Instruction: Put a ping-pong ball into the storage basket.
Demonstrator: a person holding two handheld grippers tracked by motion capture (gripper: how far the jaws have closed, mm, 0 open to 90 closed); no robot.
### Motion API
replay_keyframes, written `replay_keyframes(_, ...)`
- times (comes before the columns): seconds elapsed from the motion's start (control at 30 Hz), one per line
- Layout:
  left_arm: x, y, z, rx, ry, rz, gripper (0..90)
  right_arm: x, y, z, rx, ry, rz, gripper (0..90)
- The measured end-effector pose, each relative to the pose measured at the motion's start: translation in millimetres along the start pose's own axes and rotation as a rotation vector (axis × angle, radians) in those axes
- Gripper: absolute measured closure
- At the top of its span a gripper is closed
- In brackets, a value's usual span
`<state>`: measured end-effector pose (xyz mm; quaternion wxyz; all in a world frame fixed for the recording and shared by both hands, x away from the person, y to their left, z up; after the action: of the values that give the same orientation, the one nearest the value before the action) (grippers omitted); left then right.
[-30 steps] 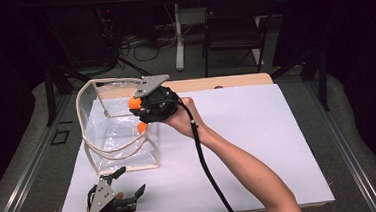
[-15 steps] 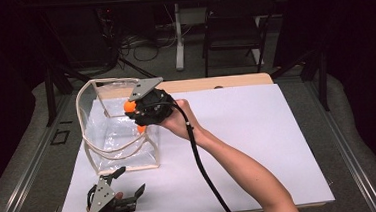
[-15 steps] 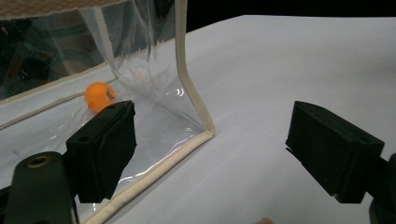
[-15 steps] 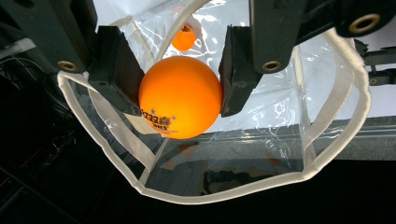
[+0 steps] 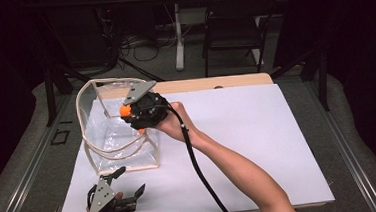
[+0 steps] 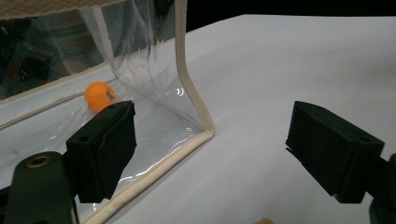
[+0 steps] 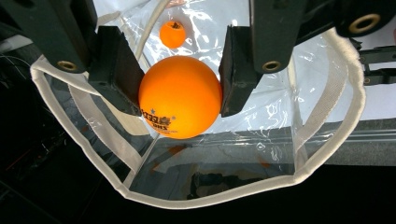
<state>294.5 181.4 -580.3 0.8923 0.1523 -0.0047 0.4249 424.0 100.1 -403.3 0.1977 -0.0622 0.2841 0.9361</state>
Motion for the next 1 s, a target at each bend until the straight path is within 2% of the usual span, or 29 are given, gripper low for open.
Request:
replay_keyframes(0.23,0.3,0.5,-0.2,0.0,-0.002,0.002,15.7,0.8,-6.7,-2.9,0.027,-0.004,0.015,50.8)
replay_keyframes(1.0,0.6,0.7,0.1,-0.002,-0.004,0.004,15.7,1.4,-22.3,-8.9,0.055,-0.028,0.034,50.7)
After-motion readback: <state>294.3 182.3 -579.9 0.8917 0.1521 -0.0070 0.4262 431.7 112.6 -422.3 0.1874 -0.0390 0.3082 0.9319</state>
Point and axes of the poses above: each handheld gripper's, and its own axes: y roughly backward along the jaws, z roughly out of its top, x roughly to its left, the point moved 8 cm from there along -y, roughly forward along the jaws, and after that the axes turned 3 degrees about z, right-handed, at the moved point
